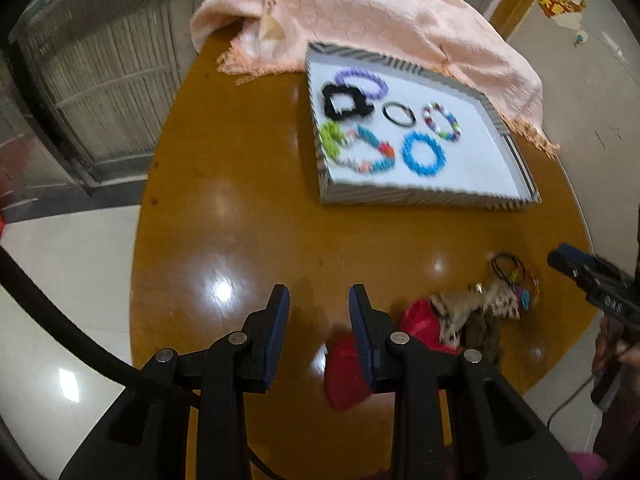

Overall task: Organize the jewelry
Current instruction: 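Grasp the red bow with the left tool while the right tool grasps the brown leopard-bow scrunchie, then carry the red bow with the left tool while the right tool carries the leopard-bow scrunchie into the tray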

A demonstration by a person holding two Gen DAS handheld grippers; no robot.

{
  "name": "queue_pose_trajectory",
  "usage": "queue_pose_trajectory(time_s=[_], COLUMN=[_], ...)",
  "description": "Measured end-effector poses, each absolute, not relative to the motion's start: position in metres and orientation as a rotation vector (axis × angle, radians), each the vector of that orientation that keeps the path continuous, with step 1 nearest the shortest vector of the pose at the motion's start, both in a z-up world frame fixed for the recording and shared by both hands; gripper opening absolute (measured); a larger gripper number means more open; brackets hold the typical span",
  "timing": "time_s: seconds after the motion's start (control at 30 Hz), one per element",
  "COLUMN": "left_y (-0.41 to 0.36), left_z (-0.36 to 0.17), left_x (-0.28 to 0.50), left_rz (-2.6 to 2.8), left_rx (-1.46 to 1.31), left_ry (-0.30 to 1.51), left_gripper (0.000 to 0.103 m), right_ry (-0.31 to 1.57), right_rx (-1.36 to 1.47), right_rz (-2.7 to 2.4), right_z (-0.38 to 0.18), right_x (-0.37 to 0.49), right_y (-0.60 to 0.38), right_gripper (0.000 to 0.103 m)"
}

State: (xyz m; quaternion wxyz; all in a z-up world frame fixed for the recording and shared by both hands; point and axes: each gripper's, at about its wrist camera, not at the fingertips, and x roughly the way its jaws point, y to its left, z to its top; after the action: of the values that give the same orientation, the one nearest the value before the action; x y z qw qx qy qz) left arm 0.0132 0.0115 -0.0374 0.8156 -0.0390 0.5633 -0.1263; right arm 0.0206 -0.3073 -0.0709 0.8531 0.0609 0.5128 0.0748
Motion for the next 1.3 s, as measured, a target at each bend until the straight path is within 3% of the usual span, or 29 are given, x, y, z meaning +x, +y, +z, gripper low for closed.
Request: queue_pose_trajectory(time_s=[0.17,0.47,0.9,0.97,1.03,1.1,1.17,1.23,1.3], left_y=[0.0,-0.023,-0.041,-0.044,-0.047,-0.048,-0.047,-0.044,-0.039], left_z=[-0.049,-0.059,-0.08,-0.084,-0.085,-0.086,-0.084,-0.082,-0.077], left_x=[-0.002,-0.014,-0.015,-0.015,-0.017,-0.018,-0.017,-0.014,-0.01], left_rz=[-0.385,-0.473,-0.534,-0.537,-0.523,-0.525,-0.531,-0.521,-0.507], left_rx=[-0.079,0.072,0.258,0.283,0.331,0.353,0.348,0.335,0.302], left_ry=[1.249,1.241,1.273,1.276,1.257,1.24,1.229,1.236,1.235], left_gripper=[0.03,0.032,0.034,0.035,0.035,0.033,0.015,0.006,0.003], right_ry=[1.12,1.203,1.216,1.199,1.179,1.191,1.195,1.186,1.163], right_rx=[0.107,0.17,-0.011,-0.042,-0.035,-0.01,0.001,0.012,0.025], right_rz=[0.18,0.398,0.403,0.386,0.374,0.38,0.379,0.385,0.4], right_z=[-0.076,-0.083,-0.115,-0.119,-0.118,-0.118,-0.115,-0.108,-0.094], right_x=[0.018,-0.018,-0.027,-0.028,-0.028,-0.026,-0.027,-0.029,-0.031], right_y=[-0.308,-0.272,-0.207,-0.202,-0.204,-0.206,-0.21,-0.213,-0.215], right_gripper=[0.064,0.064,0.064,0.054,0.027,0.025,0.023,0.023,0.022])
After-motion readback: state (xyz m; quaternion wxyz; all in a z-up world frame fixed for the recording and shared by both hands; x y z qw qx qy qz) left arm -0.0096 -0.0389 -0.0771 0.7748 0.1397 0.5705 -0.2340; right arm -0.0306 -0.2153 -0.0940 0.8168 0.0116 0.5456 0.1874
